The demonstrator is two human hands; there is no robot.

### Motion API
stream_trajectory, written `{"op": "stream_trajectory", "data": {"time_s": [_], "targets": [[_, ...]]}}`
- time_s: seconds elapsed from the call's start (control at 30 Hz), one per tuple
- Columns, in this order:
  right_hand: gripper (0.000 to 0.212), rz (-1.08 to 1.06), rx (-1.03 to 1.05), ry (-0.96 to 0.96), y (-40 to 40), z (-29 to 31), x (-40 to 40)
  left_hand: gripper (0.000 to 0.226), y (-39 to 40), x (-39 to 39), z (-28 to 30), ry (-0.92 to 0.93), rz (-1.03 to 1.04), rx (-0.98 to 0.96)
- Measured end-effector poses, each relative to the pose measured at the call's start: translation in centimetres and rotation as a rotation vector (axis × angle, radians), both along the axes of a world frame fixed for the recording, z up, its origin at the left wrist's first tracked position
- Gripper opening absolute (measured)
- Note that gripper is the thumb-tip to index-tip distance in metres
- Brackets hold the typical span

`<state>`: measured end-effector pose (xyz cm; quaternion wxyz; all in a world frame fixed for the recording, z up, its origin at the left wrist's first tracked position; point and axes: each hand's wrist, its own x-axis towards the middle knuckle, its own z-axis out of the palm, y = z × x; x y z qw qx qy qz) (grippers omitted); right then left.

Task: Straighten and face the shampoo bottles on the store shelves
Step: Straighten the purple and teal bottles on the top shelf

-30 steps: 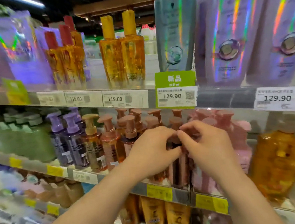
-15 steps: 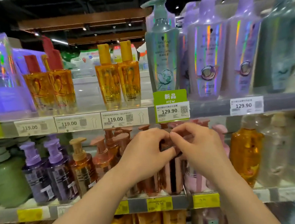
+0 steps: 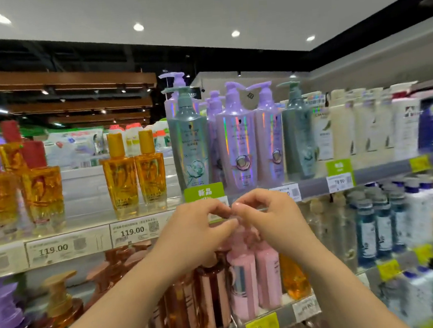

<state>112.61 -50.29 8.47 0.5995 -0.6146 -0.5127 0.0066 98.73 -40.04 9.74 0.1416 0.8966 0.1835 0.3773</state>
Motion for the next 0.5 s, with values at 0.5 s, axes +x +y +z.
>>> {"op": "stream_trajectory", "data": {"time_s": [0.5], "targets": [[0.021,-0.304,0.156,-0.127,-0.1,12.0,18.8,0.049,4.5,7.2,14.7,-0.287,0.555,0.23]]}}
